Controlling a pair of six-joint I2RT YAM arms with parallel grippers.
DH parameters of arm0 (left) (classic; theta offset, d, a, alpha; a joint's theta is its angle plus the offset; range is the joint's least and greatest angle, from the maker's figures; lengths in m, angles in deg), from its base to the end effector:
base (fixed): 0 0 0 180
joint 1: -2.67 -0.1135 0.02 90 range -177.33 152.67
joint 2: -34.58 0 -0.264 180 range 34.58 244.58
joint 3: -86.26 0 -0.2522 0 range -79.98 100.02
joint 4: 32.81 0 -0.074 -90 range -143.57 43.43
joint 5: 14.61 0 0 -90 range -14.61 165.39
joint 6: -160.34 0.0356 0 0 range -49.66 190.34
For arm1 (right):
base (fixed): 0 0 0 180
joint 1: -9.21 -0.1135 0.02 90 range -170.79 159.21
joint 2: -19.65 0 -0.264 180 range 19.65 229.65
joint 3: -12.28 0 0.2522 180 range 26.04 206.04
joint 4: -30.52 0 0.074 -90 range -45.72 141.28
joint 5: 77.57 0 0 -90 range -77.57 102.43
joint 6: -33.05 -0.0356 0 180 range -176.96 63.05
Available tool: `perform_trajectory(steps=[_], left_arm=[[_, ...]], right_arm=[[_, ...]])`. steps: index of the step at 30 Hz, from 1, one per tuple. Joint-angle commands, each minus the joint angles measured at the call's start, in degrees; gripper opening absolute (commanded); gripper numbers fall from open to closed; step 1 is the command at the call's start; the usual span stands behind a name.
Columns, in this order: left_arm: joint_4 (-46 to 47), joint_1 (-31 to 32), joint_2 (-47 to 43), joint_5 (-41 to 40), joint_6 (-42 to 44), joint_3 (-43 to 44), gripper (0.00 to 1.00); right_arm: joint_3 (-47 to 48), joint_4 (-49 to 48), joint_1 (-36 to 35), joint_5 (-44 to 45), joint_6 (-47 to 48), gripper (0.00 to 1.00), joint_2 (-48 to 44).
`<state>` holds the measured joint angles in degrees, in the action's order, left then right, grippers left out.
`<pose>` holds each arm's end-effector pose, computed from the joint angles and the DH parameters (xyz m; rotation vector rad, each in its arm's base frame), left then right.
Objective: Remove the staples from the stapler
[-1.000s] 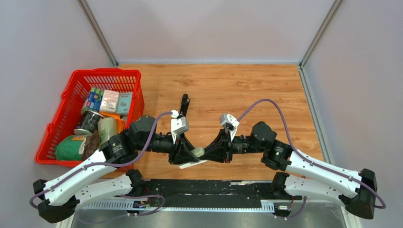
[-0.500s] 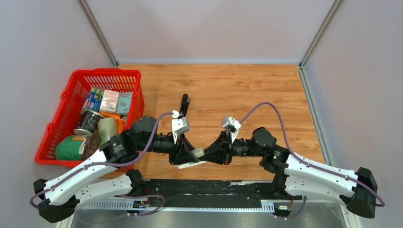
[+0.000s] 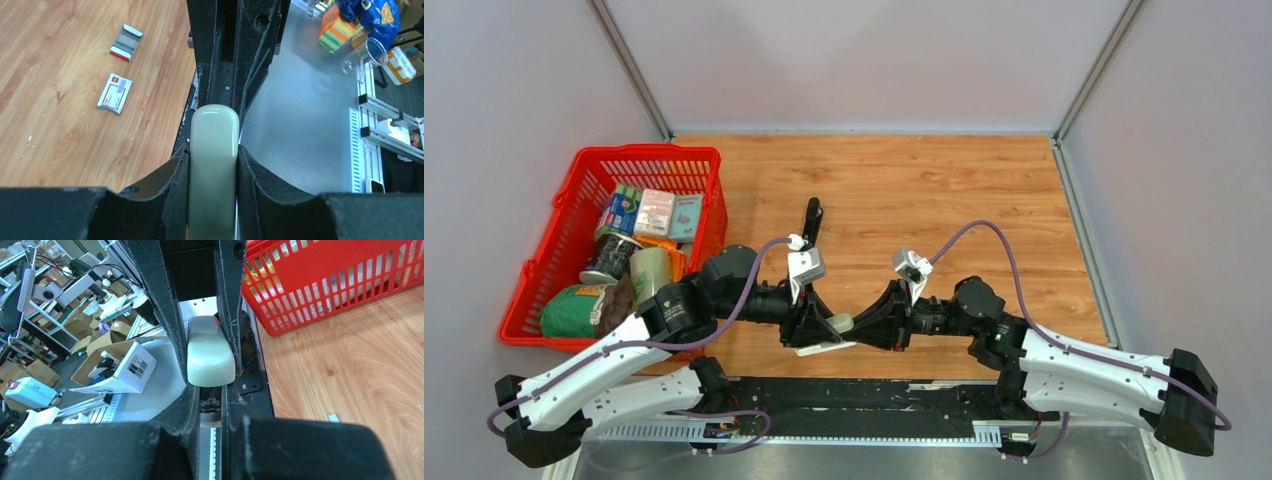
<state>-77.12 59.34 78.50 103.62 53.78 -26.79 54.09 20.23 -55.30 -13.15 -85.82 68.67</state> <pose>0.0739 -0.1430 0.3570 1.0618 1.8532 -1.2832 0.0735 0.1899 0.2869 -0.9171 1.5089 1.5859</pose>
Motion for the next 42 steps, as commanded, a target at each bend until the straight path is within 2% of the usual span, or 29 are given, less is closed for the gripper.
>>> perform_trajectory(steps=[1,21,31,42], left_arm=[[22.02,-1.91,-1.21,-13.90,0.65,4.64,0.00],[23.34,-1.91,-1.29,-17.94,2.40,5.61,0.00],[23.87,-2.00,-1.03,-20.32,3.20,6.57,0.00],[25.10,-2.00,-0.42,-23.22,4.43,7.80,0.00]], right_arm=[[-4.50,10.35,-4.22,-7.82,-2.60,0.00,1.96],[-6.96,2.70,-9.67,-4.48,-5.77,0.00,5.83],[-6.52,1.64,-12.13,-3.07,-5.68,0.00,8.11],[-7.66,2.78,-13.80,-0.88,-6.12,0.00,6.45]])
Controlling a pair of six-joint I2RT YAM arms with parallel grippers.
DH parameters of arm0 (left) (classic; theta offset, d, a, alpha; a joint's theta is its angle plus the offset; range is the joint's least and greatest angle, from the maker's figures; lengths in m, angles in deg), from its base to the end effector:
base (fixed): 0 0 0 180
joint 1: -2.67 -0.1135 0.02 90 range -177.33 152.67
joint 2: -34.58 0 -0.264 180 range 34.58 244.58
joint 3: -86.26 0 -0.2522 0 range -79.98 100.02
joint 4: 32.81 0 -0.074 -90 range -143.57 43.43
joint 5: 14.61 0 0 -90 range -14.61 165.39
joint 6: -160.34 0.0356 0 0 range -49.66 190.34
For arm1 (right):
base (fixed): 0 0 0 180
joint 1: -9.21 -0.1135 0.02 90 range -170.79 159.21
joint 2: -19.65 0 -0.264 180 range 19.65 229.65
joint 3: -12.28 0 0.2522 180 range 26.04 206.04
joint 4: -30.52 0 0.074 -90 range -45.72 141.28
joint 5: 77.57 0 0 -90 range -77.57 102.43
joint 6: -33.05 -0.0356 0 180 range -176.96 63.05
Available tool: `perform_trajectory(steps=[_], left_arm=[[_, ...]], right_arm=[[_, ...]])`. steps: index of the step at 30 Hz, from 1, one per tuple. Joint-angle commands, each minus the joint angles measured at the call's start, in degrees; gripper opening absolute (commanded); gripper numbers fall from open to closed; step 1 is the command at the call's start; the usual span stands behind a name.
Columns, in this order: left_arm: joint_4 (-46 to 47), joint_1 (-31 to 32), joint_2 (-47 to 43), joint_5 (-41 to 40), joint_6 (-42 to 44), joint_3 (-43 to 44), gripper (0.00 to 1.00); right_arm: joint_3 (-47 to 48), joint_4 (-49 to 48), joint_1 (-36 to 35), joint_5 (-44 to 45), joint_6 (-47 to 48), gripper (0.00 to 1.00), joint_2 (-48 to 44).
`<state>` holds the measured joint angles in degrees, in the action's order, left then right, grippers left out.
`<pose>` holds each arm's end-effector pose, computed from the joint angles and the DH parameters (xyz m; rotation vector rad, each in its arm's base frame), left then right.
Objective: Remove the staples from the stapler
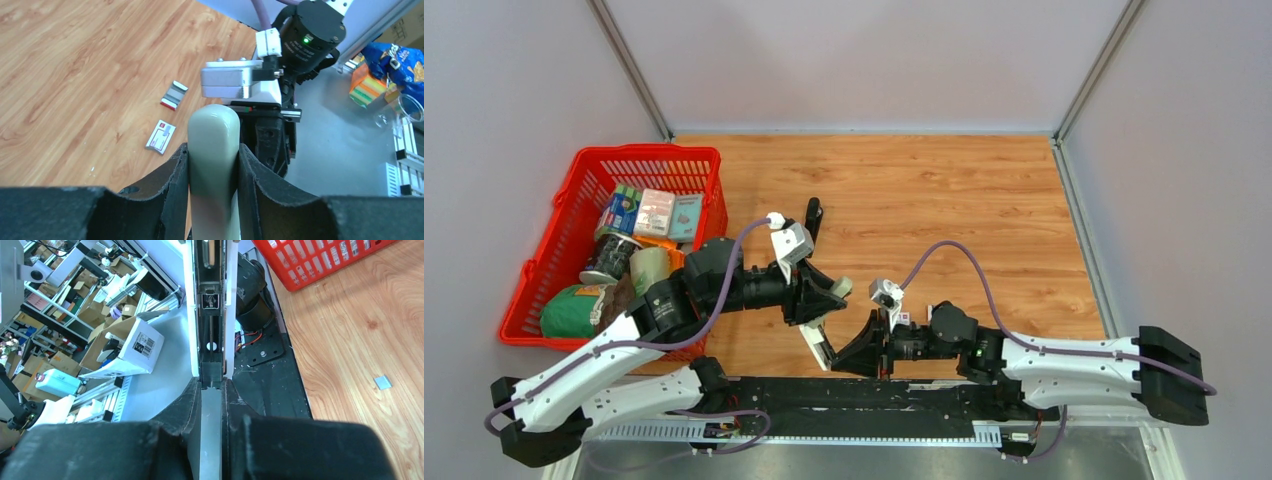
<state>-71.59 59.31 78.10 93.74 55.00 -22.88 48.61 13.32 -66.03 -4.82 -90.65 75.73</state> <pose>0.0777 -0.1383 0.3897 0.9068 1.6928 -1.1639 0.0453 0.2134 0.2425 -0.9257 1.6684 1.6362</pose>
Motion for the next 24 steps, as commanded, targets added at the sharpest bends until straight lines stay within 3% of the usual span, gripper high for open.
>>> perform_trajectory(steps=[1,7,11,14,16,19,21,24], left_arm=[[19.91,-1.97,-0.02,-13.25,3.20,3.89,0.00],[19.57,-1.97,0.94,-12.11,3.20,4.16,0.00],[18.87,-1.89,0.94,-12.63,3.29,4.16,0.00],[18.25,-1.89,0.86,-13.69,3.38,3.81,0.00],[18.16,-1.97,0.86,-14.57,3.47,3.63,0.00],[17.98,-1.89,1.12,-16.23,3.56,3.19,0.00],[17.63,-1.89,1.38,-17.55,3.91,3.19,0.00],[17.19,-1.97,2.26,-19.65,4.08,3.37,0.00]], right_arm=[[-2.26,10.04,-3.07,-8.85,-1.29,0.00,-0.96],[-0.77,15.48,-3.07,-6.40,0.38,0.00,-3.60],[1.95,24.26,-3.07,-1.13,3.53,0.00,-7.11],[4.85,33.12,-3.07,4.15,5.91,0.06,-11.15],[6.43,37.71,-2.98,7.22,7.49,0.14,-13.52],[8.89,43.34,-2.98,11.53,9.60,0.41,-15.81],[10.56,46.59,-2.98,14.43,11.36,0.52,-16.78],[12.84,52.13,-2.98,20.48,13.21,0.64,-18.19]])
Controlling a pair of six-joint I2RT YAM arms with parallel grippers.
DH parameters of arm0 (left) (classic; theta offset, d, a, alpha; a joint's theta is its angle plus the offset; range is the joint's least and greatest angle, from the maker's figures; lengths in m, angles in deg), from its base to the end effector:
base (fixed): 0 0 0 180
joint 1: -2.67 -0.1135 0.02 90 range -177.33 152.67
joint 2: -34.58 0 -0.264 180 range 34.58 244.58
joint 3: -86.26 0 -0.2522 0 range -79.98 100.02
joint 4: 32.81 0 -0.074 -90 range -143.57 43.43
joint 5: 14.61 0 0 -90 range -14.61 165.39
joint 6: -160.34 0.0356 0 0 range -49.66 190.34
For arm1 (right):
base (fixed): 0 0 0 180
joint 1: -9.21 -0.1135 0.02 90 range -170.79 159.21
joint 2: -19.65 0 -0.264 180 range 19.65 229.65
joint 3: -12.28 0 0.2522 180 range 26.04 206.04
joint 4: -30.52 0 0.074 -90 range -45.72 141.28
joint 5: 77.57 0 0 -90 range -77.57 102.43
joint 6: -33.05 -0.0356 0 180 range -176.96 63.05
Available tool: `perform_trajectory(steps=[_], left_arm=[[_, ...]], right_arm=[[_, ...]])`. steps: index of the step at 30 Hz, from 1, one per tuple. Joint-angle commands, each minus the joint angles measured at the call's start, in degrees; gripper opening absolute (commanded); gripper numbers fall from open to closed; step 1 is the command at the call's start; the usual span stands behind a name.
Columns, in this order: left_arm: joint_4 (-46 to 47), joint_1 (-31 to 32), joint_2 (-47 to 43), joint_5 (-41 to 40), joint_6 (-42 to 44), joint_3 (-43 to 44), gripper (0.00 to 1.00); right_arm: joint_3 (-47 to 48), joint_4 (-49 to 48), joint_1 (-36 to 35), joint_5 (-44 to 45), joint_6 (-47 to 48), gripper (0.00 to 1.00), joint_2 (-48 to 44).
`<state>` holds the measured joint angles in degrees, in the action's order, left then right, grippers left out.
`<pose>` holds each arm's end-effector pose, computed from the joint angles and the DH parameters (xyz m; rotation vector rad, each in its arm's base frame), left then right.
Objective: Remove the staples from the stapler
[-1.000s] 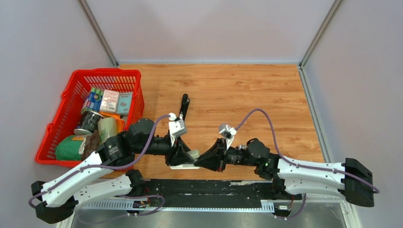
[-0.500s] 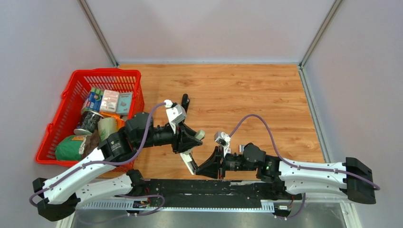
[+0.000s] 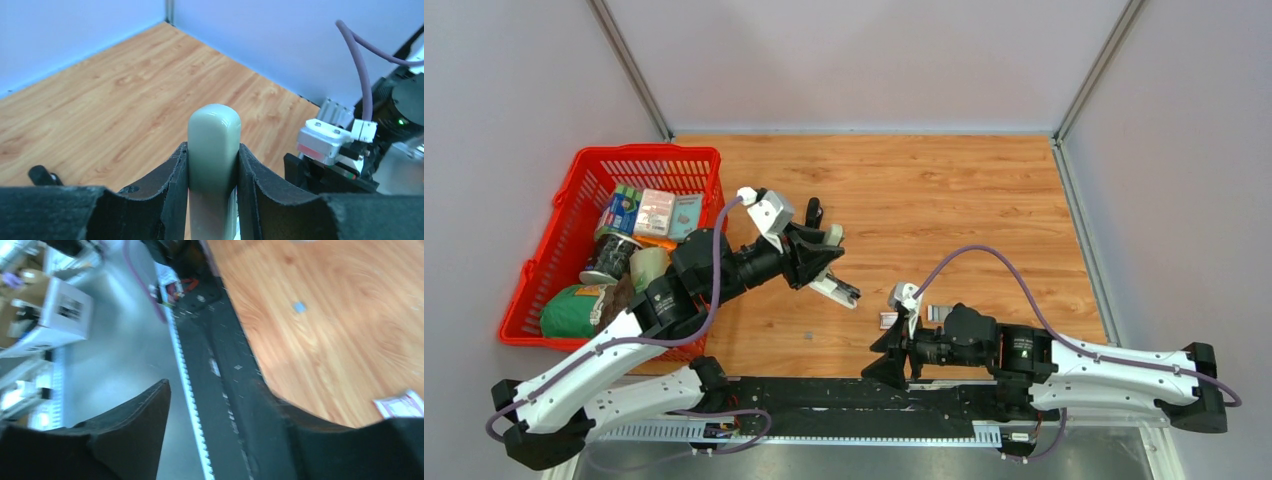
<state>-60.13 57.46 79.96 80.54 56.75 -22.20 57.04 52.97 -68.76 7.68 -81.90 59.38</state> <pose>0.0956 -0.1410 0.4104 0.6610 1.5480 -0.9885 0.0331 0.1695 0.2716 -0.9916 1.8452 1.2567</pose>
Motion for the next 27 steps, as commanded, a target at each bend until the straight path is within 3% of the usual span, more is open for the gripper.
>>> perform_trajectory(steps=[1,8,13,15,21,27], left_arm=[[5.39,-0.03,0.58,-7.34,2.60,2.78,0.00],[4.07,-0.12,3.21,-13.48,1.46,3.31,0.00],[1.88,-0.12,6.29,-16.57,-0.04,4.01,0.00],[0.65,-0.03,8.04,-17.80,-0.92,4.71,0.00],[-2.78,-0.03,10.59,-20.35,-3.37,5.24,0.00],[-5.95,-0.03,13.76,-23.07,-6.19,5.68,0.00]], right_arm=[[5.11,14.06,-0.16,9.83,5.43,0.65,-2.28],[9.51,15.39,0.19,26.00,5.61,0.69,-2.29],[13.90,13.99,2.38,36.03,6.32,0.52,3.16],[15.22,12.85,5.01,35.78,6.58,0.43,5.53],[17.42,6.09,15.21,26.66,5.97,0.00,12.38],[18.30,-2.43,17.24,20.32,7.19,0.00,20.38]])
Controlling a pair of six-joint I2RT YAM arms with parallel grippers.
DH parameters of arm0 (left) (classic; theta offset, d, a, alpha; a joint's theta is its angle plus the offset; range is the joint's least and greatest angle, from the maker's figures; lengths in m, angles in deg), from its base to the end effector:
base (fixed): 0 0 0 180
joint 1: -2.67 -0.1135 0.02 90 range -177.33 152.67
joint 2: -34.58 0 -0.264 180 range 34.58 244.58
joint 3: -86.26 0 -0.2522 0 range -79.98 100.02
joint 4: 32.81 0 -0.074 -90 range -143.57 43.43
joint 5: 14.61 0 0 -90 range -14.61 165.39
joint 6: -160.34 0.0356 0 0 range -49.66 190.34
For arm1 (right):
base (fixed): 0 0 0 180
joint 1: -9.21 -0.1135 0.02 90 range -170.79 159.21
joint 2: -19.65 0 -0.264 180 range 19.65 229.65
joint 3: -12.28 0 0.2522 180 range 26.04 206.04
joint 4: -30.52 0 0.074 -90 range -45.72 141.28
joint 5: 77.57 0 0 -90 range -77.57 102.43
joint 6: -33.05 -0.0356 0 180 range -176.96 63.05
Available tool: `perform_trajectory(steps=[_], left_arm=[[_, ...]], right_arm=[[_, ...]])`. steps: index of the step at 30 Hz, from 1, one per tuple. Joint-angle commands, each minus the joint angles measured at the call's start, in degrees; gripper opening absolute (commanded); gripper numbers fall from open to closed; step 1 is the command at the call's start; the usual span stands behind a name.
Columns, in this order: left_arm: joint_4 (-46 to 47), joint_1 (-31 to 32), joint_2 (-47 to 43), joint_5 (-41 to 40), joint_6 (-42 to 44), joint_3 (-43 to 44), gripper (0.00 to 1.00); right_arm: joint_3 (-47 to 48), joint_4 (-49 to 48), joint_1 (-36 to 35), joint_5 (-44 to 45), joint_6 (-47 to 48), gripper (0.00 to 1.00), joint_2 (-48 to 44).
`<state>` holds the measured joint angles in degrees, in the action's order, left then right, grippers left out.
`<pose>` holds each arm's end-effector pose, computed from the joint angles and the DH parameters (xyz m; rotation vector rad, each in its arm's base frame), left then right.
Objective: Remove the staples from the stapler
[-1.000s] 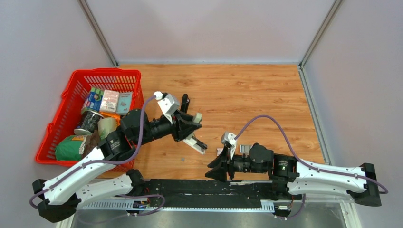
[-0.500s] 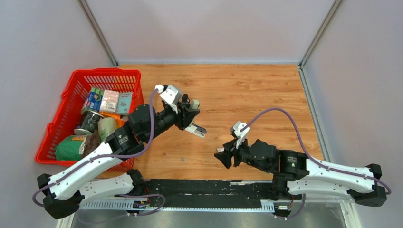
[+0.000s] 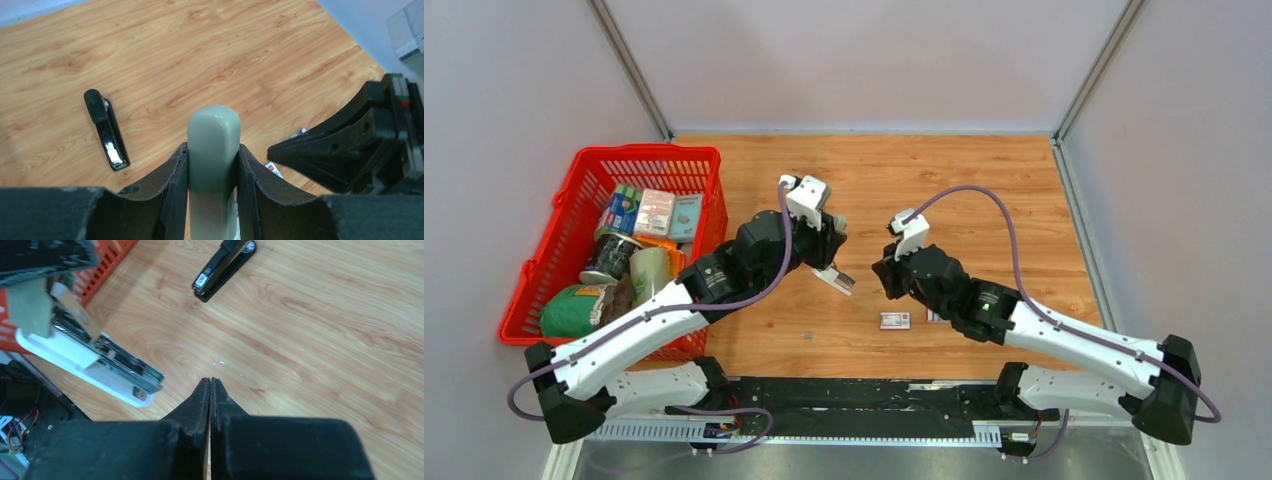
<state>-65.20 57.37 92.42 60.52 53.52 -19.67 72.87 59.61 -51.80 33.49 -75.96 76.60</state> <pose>0.1379 -0.1790 0.3773 0.4362 1.8394 -0.6269 0.1200 0.1902 0.3047 -0.4998 1.9601 0.5297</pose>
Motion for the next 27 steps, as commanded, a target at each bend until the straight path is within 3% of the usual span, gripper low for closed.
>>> perform_trajectory(steps=[1,15,27], left_arm=[[-1.14,-0.03,1.48,-3.32,-3.13,3.06,0.00],[-6.24,-0.03,5.70,-7.45,-8.05,3.41,0.00],[-7.03,-0.03,6.93,-9.03,-8.93,3.24,0.00]], right_arm=[[2.48,-10.48,0.28,-6.55,1.51,0.00,4.04],[-5.69,-33.51,0.81,-16.05,-0.68,0.00,13.53],[-8.33,-40.20,0.98,-22.44,-2.44,0.00,17.41]])
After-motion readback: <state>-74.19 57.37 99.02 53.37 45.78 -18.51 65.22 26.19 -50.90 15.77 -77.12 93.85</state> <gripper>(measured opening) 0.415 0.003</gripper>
